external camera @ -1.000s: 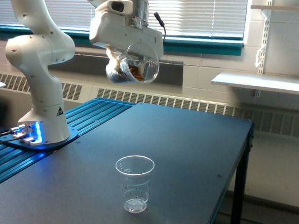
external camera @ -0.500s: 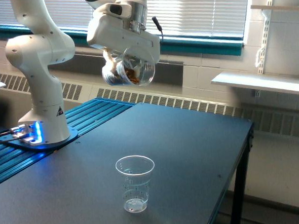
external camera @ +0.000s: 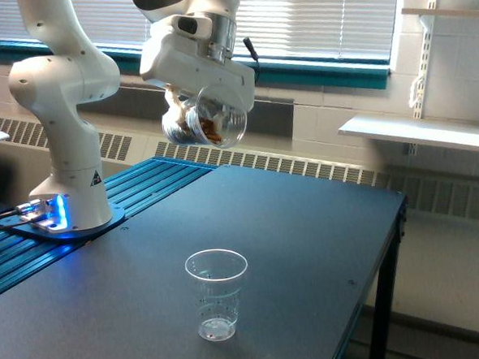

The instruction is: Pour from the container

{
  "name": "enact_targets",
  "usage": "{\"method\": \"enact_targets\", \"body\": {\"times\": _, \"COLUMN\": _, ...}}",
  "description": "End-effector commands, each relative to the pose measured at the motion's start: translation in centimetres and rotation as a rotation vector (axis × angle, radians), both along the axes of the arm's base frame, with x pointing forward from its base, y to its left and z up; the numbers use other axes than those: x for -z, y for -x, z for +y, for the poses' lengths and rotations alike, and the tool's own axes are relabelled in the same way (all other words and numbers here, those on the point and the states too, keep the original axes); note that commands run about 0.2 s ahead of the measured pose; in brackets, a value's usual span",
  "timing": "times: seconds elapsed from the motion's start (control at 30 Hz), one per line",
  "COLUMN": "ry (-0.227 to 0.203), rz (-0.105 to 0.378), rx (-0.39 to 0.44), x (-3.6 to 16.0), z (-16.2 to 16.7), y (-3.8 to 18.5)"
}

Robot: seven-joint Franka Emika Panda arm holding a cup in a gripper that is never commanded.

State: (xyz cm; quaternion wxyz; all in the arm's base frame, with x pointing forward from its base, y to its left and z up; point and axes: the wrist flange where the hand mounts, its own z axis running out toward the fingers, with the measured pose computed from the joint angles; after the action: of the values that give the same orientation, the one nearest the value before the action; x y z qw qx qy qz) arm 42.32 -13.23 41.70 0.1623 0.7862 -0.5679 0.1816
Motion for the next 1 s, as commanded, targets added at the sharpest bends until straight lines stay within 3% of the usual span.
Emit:
{"method": "enact_targets", "body": {"times": 0.03, "ry": 0.013, "rz": -0.014, "rx": 0.011, "x": 0.4, "z": 0.7, "y": -0.1}}
{"method": "enact_targets", "body": {"times": 1.0, "ry": 0.031, "rz": 0.005, "rx": 0.015, "x": 2.4, "z": -0.1, "y": -0.4}}
